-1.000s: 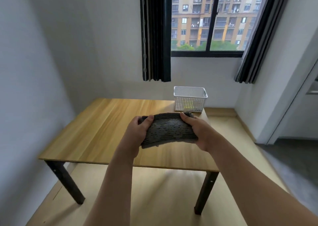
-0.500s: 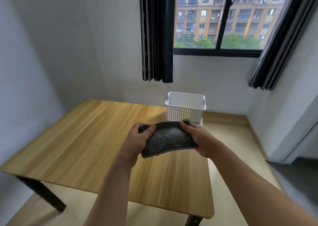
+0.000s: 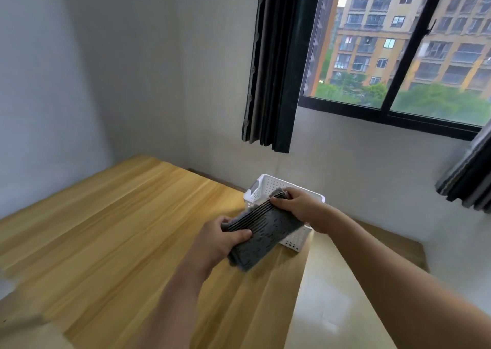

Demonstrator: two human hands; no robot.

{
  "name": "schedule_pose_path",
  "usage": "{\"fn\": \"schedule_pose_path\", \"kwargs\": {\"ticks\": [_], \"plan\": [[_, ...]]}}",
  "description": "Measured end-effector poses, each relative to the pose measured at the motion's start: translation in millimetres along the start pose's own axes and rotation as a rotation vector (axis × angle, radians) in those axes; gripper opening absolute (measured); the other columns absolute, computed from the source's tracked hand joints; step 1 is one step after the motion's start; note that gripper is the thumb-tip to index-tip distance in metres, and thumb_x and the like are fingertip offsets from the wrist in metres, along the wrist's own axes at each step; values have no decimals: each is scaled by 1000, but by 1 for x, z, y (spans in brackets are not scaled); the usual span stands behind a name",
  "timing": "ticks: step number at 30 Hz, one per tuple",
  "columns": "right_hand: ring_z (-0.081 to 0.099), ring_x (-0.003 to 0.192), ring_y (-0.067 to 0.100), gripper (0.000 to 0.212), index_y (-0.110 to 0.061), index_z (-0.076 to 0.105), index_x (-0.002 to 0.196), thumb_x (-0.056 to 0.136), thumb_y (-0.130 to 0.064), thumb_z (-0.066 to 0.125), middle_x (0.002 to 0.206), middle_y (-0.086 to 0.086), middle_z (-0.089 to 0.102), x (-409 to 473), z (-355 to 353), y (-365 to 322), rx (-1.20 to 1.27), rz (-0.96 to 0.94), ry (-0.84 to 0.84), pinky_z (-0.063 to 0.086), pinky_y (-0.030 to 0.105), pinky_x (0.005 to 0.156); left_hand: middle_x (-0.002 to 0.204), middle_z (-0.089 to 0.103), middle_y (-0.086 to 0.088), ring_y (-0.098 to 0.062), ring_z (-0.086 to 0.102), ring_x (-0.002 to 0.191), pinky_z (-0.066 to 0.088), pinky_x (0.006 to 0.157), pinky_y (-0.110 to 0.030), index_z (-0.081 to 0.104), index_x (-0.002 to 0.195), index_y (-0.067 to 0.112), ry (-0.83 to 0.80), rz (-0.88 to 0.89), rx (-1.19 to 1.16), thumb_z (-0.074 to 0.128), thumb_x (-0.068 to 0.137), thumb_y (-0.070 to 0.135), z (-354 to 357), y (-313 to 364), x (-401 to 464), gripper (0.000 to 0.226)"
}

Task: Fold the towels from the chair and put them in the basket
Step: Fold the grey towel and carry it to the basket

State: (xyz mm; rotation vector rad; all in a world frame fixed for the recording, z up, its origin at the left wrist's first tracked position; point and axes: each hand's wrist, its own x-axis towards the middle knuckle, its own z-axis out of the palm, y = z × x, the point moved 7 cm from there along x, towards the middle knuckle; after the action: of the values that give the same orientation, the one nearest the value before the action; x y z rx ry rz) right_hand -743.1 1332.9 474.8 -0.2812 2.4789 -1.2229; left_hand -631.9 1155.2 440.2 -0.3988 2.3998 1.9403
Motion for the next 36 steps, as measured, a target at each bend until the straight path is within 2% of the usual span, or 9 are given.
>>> {"fn": "schedule_pose_path", "kwargs": {"ticks": [6, 10, 16, 18, 20, 24, 30, 33, 36], "plan": [[60, 102, 27, 32, -18, 58, 115, 90, -38, 62, 111, 8, 63, 91, -68, -3, -137, -221, 118, 51, 47, 88, 91, 65, -2, -20, 63, 84, 51, 70, -37, 57, 93, 15, 64, 82, 228, 73, 79, 29, 44, 33, 101, 26], [54, 106, 23, 38, -18, 52, 125, 93, -38, 56, 121, 7, 59, 193, -103, 22, -250, -260, 145, 42, 29, 79, 91, 62, -1, -20, 60, 84, 45, 66, -34, 53, 94, 17, 137, 58, 394, 66, 81, 30, 80, 51, 196, 22], [52, 119, 31, 42, -11, 46, 129, 96, -37, 50, 132, 13, 55, 344, -101, 106, -347, -153, 39, 41, 33, 90, 110, 58, -9, -29, 53, 93, 40, 70, -32, 48, 108, 12, 238, -183, 677, 47, 81, 10, 143, 22, 340, 26], [53, 117, 31, 38, -9, 48, 123, 96, -35, 50, 128, 13, 57, 377, -88, 132, -392, -159, -5, 44, 36, 89, 114, 59, -10, -28, 53, 86, 40, 65, -30, 45, 121, 9, 227, -255, 703, 47, 83, 7, 161, -3, 374, 38], [56, 111, 32, 35, -7, 49, 116, 96, -35, 49, 120, 13, 60, 403, -73, 153, -424, -174, -46, 45, 38, 83, 98, 60, -8, -21, 53, 70, 35, 51, -28, 42, 131, 6, 227, -325, 731, 46, 85, 4, 169, -28, 402, 46], [57, 107, 32, 35, -7, 49, 115, 98, -38, 46, 118, 11, 61, 434, -33, 188, -471, -183, -177, 41, 34, 76, 85, 61, -8, -19, 56, 66, 26, 44, -26, 53, 115, 0, 120, -508, 861, 43, 90, 3, 168, -75, 433, 27], [59, 109, 34, 39, -3, 45, 122, 100, -36, 44, 120, 18, 60, 473, 21, 235, -599, -107, -379, 38, 32, 73, 58, 28, -2, -16, 22, 47, 15, 45, -29, 45, 70, 15, -114, -726, 998, 40, 90, 0, 177, -139, 462, 25], [60, 109, 32, 39, -8, 48, 123, 99, -39, 46, 121, 14, 60, 486, 38, 252, -599, -5, -390, 42, 33, 74, 69, 48, -6, -19, 39, 55, 29, 48, -29, 61, 103, 9, -160, -773, 1041, 42, 90, -1, 180, -159, 471, 25], [60, 110, 31, 38, -8, 47, 125, 99, -37, 47, 123, 14, 60, 493, 51, 262, -580, 49, -381, 42, 31, 74, 111, 63, -15, -28, 61, 91, 48, 78, -35, 59, 117, 4, -294, -846, 1089, 44, 91, -1, 184, -175, 474, 31]]}}
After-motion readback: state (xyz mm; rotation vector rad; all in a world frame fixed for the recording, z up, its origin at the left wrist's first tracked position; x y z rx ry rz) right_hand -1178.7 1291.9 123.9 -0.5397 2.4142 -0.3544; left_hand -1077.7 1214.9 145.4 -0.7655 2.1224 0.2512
